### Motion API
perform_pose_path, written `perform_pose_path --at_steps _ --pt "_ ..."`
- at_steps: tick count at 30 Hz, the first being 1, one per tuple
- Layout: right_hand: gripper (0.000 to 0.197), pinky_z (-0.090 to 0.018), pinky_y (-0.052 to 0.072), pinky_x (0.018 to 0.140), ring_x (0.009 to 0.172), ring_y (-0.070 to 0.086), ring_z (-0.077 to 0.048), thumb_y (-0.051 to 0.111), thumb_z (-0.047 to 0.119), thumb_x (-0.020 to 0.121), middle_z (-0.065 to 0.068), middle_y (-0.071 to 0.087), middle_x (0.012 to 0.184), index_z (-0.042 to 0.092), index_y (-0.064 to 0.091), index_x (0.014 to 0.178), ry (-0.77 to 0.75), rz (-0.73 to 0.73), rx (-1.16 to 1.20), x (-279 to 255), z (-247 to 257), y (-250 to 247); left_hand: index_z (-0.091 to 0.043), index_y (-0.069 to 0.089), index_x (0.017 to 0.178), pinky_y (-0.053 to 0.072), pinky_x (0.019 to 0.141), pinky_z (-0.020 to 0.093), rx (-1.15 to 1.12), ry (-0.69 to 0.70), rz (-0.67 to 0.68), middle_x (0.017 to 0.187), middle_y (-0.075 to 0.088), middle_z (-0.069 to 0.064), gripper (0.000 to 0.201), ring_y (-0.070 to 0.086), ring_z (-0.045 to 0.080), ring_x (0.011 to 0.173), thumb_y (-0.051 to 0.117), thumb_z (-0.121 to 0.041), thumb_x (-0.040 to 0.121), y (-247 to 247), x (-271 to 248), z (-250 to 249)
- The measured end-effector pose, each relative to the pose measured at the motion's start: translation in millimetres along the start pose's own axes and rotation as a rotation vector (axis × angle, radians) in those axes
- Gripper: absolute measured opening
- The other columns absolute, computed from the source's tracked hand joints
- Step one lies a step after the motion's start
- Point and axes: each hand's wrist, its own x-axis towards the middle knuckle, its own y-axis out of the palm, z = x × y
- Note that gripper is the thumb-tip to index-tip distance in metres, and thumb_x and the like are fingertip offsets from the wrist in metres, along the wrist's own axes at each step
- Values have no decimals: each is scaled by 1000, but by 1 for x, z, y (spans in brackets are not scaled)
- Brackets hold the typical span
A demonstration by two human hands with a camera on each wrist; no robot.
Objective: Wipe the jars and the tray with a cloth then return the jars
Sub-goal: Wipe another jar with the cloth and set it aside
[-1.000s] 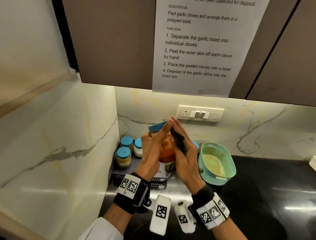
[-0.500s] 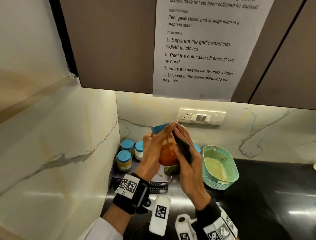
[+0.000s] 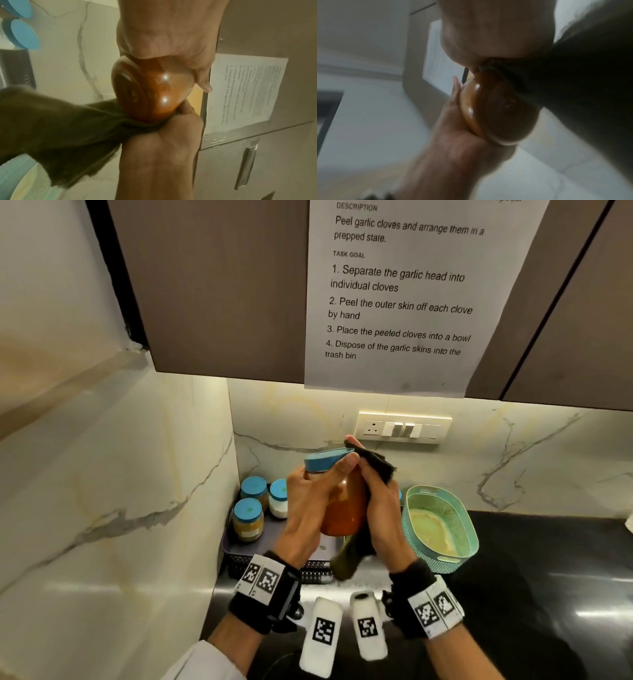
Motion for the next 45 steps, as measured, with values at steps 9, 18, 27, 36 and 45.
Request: perform_pose_path --at_steps 9,18,27,36,45 --pt "28 -35 57 97 124 68 -23 52 24 109 -3 72 132 33 68 130 -36 68 31 -2 -10 3 -24 70 94 61 89 39 -9 3 -7 89 77 0 69 74 21 87 80 -78 53 -2 8 1" --pt "49 -50 45 116 148 45 -23 58 49 98 0 47 160 52 49 146 -242 105 -65 -10 -27 9 -18 66 114 62 92 42 -15 25 -20 105 75 4 86 74 26 101 80 -83 59 0 23 -2" --pt "27 -41 62 81 104 73 -37 61 30 97 -11 79 106 17 73 117 239 -39 228 20 -14 -8 -15 72 111 64 85 47 -87 -134 18 97 80 10 73 78 30 91 86 -68 63 -5 21 0" --pt "32 -48 57 99 123 68 -30 56 30 106 -8 71 133 26 65 136 -108 102 24 8 -12 0 -9 72 108 63 69 35 -100 -37 17 85 80 4 75 78 25 77 88 -65 61 -12 25 5" --pt "44 -49 48 112 146 48 -29 57 37 103 -4 51 157 35 54 148 -165 159 39 -6 -23 4 -12 70 110 64 79 40 -69 24 -14 90 80 6 113 78 28 84 82 -91 31 -14 26 7"
